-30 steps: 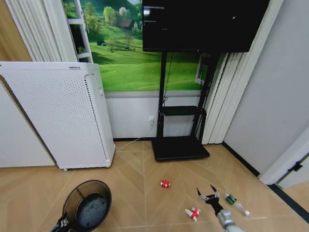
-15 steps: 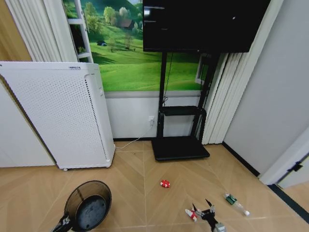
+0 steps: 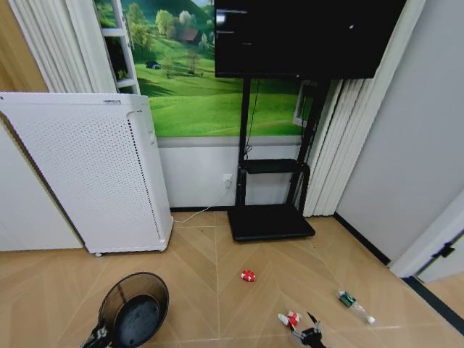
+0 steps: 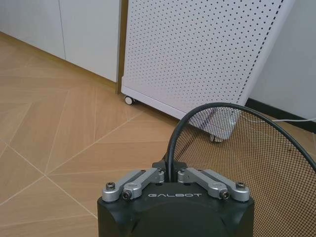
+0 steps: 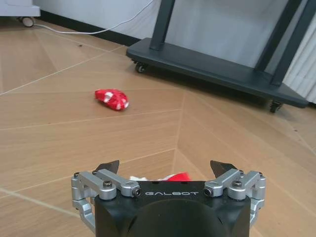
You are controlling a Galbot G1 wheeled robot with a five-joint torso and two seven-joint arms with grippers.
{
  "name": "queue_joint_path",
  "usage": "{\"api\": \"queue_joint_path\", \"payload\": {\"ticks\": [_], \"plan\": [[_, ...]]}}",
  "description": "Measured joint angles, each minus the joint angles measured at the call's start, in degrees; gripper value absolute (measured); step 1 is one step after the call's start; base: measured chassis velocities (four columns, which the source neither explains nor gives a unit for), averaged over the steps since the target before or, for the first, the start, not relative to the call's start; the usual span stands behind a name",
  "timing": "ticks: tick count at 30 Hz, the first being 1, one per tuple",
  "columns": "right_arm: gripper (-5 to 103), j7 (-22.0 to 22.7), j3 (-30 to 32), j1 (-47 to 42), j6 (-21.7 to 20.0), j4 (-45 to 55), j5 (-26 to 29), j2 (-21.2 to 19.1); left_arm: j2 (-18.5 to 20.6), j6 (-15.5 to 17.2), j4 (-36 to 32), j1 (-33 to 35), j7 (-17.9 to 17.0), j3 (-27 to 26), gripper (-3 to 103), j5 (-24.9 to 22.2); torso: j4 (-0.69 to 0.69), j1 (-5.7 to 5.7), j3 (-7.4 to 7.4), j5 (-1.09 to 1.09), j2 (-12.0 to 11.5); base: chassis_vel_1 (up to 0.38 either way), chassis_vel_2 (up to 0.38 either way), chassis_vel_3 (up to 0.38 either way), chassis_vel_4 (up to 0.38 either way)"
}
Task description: Pick up the trash bin and place the garbage on the floor into it.
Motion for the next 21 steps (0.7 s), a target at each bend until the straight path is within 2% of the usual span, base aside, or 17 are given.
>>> {"api": "queue_joint_path", "payload": {"ticks": [7, 21], "plan": [[100, 1.21, -0.19, 2.05, 0.38, -3.93, -2.72, 1.97, 0.14, -0.44, 0.06, 0.81, 0.34, -0.35, 6, 0.07, 0.0, 0.0, 0.0, 0.0, 0.0, 0.0, 0.0, 0.0, 0.0], [100, 3.11, -1.0, 8.98, -1.18, -10.59, -2.85, 2.76, 0.87, -0.47, -1.93, 1.9, 0.43, -0.97, 6, -0.41, 0.0, 0.0, 0.01, 0.01, 0.0, 0.0, 0.0, 0.0, 0.0]]}}
